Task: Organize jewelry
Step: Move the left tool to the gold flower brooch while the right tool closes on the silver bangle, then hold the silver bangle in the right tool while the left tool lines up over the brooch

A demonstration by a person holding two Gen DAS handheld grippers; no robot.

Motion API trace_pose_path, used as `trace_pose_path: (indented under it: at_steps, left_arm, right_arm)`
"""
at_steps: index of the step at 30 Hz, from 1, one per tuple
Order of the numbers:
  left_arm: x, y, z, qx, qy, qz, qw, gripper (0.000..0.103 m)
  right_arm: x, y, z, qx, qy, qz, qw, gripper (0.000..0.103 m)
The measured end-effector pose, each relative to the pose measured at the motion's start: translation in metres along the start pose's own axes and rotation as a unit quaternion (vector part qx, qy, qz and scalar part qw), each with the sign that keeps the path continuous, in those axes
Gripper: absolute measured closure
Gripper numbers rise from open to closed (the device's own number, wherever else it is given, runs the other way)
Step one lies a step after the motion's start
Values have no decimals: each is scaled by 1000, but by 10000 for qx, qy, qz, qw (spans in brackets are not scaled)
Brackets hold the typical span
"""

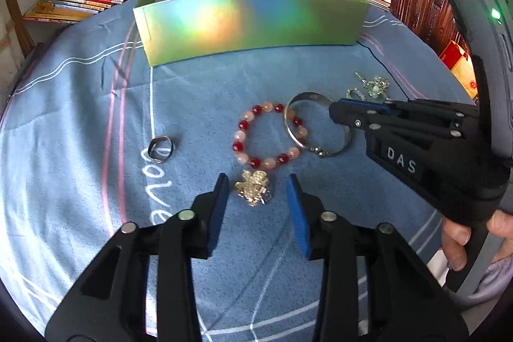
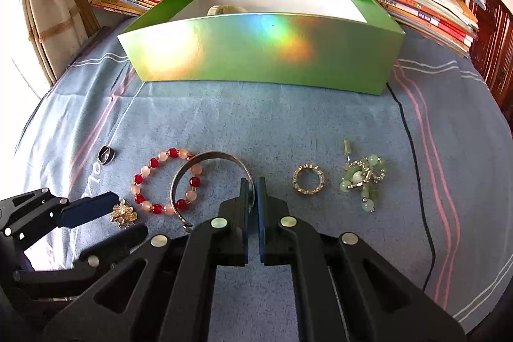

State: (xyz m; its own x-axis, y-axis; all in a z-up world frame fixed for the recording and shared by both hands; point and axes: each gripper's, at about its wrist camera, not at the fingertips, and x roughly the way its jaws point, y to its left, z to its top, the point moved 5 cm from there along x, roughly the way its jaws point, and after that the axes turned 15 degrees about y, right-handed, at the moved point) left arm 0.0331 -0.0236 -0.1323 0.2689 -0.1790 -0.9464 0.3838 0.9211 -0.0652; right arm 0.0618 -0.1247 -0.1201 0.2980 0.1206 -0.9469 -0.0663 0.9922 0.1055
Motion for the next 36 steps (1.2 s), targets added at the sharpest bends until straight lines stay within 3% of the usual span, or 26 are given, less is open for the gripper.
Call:
trace_pose_path:
  at_steps: [2, 5, 10, 13, 16, 20, 22, 24, 26, 30, 36]
  left_arm:
    - [0, 5, -1, -62, -21, 37, 10000, 79]
    - [-2, 10, -1, -120, -41, -30, 9999, 79]
    - [-2, 4, -3, -133, -75, 345, 9993, 79]
    - [-2, 3, -4, -180, -127, 498, 9985, 72]
    - [-2, 5, -3, -284, -161, 577, 9978, 63]
    - [-2, 7, -3, -387, -219, 553, 9975, 61]
    - [-2, 8, -3, -412, -249, 549, 9973, 63]
    - [-2, 9, -2, -458, -296, 540, 9970, 74]
    - [-3, 11, -2, -512, -321, 541, 9967, 79]
    - [-3, 14, -3, -512, -352, 518, 9967, 79]
    - [-3, 16, -3, -501, -379, 526, 9966, 78]
  right_arm:
    - [0, 1, 0, -27, -21, -36, 10000, 97]
    - [1, 1, 1, 0, -18, -1, 10000, 97]
    - [0, 2, -1, -6, -55, -70, 10000, 97]
    - [1, 4, -1, -30, -79, -162, 9998, 96]
    - [1, 7, 0, -60, -75, -214, 9997, 87]
    - [1, 8, 0, -38, -108, -314, 9994, 86]
    - [1, 7, -1, -6, -105, -304, 9995, 89]
    - [0, 7, -3, 22, -100, -266, 9996, 94]
    - [-2, 7, -4, 48, -117, -264, 9996, 96]
    - [-12, 4, -5, 147, -245, -152, 9995, 102]
    - [-27, -4, -1, 297, -453, -234, 9983, 103]
